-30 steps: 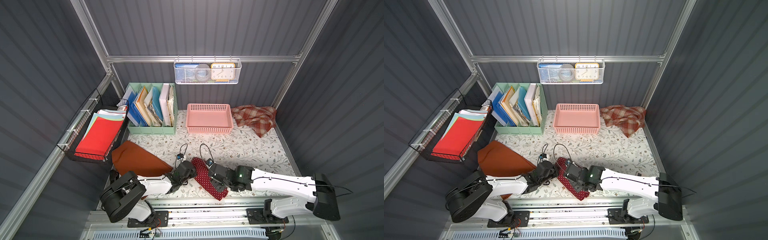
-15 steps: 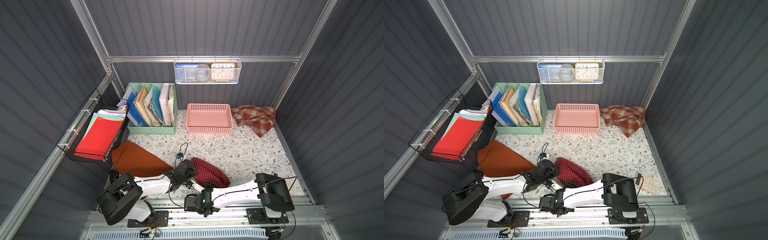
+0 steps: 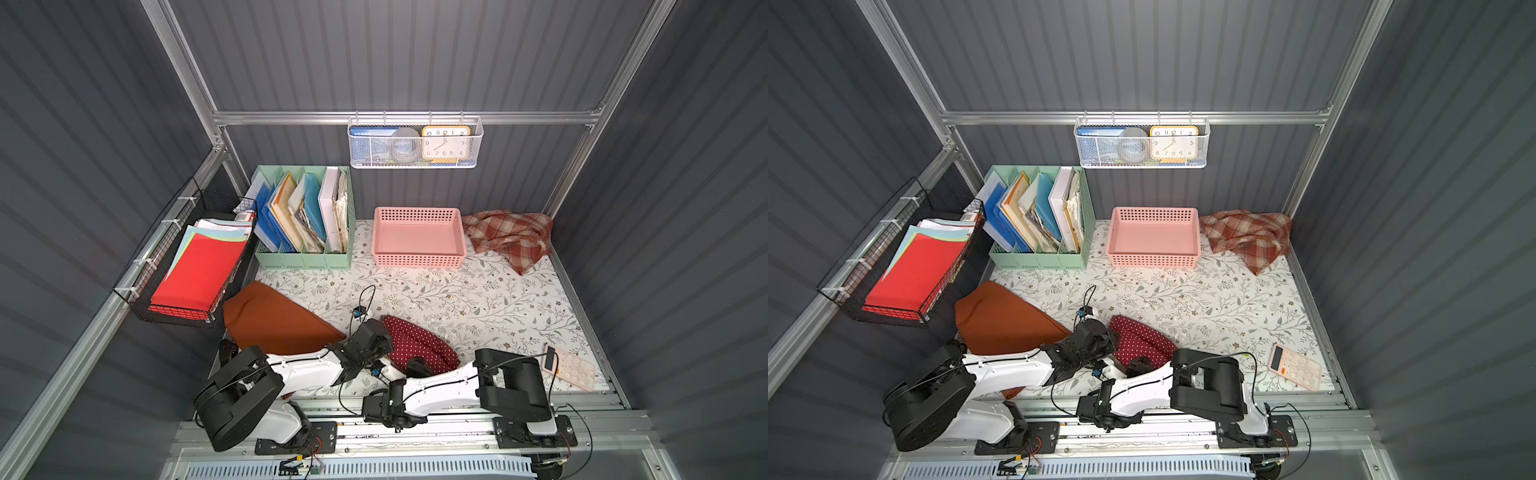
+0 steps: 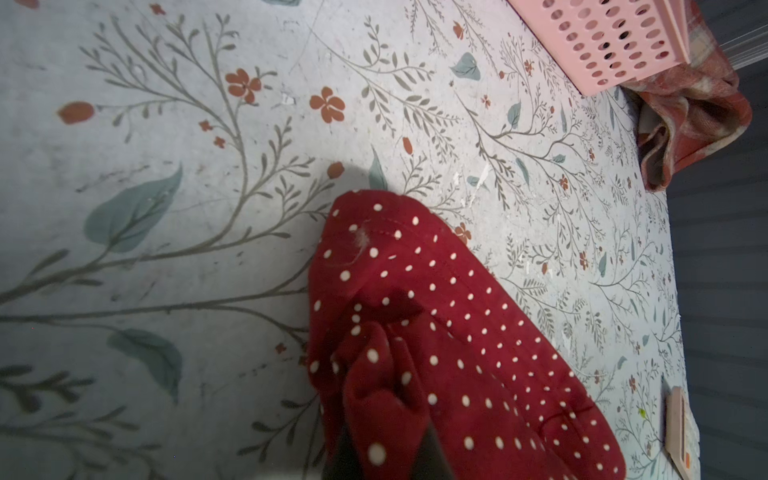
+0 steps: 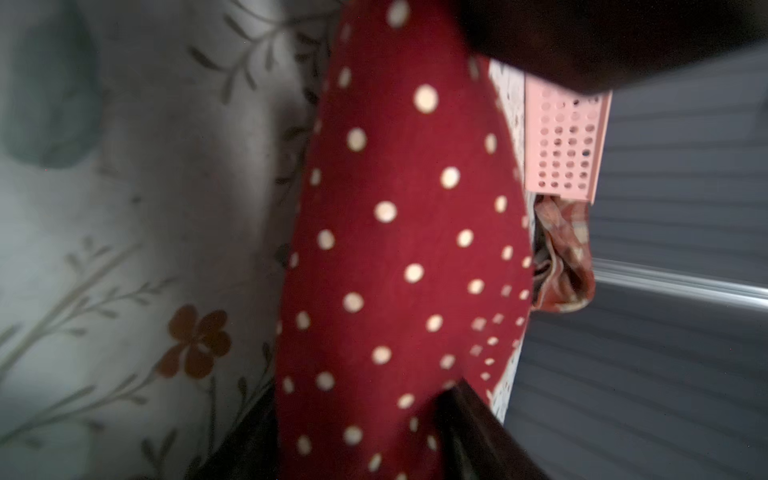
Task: Roll up the skirts
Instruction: Roll the skirt at the center of the board.
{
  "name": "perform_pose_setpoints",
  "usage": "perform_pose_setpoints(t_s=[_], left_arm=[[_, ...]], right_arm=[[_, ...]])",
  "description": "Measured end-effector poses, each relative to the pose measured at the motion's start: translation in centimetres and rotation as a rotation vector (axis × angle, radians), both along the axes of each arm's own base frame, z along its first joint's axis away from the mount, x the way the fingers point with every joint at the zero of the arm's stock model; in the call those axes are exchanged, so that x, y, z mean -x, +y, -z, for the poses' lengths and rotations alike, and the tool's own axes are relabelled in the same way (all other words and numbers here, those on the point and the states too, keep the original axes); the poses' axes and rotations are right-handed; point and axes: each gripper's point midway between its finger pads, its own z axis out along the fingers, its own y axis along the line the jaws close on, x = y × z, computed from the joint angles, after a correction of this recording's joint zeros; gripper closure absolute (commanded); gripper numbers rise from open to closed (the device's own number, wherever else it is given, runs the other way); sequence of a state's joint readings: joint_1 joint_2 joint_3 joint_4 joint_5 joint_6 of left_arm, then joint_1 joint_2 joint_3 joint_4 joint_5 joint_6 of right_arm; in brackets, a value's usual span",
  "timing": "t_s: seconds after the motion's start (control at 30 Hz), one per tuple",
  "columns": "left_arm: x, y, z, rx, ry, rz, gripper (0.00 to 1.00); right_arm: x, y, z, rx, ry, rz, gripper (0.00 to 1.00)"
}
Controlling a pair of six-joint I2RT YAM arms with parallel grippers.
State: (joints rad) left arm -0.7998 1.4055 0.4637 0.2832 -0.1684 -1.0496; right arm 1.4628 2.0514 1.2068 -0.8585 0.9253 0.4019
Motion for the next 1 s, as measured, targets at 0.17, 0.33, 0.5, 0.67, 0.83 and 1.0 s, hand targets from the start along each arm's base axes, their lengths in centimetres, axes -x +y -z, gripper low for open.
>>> perform_pose_setpoints(t_s=[0.17, 0.33, 0.5, 0.67, 0.83, 1.0], left_arm=[[0.2, -0.2, 0.1, 0.004, 0.009, 0.011, 1.00], [0.1, -0.4, 0.0, -0.003, 0.012, 0.019, 0.50], [-0.6, 1.0, -1.5, -0.005, -0.008, -0.026, 0.01], [-2.8, 5.0, -4.6, 0.033, -0.062, -0.153, 0.00], [-3.1, 7.6, -6.5, 0.017, -0.103, -0.206, 0.00], [-2.9, 8.8, -6.8, -0.009, -0.110, -0.216, 0.00]], right_arm=[[-0.3, -0.4, 0.7, 0.020, 0.012, 0.012, 0.80], [-0.2, -0.4, 0.9, -0.013, 0.069, 0.023, 0.87], [-0.1, -0.4, 0.8, -0.082, 0.171, 0.044, 0.91], [-0.2, -0.4, 0.8, -0.154, 0.268, 0.069, 0.91], [-0.3, -0.3, 0.8, -0.214, 0.365, 0.092, 0.92], [-0.6, -0.3, 0.7, -0.306, 0.493, 0.125, 0.91]])
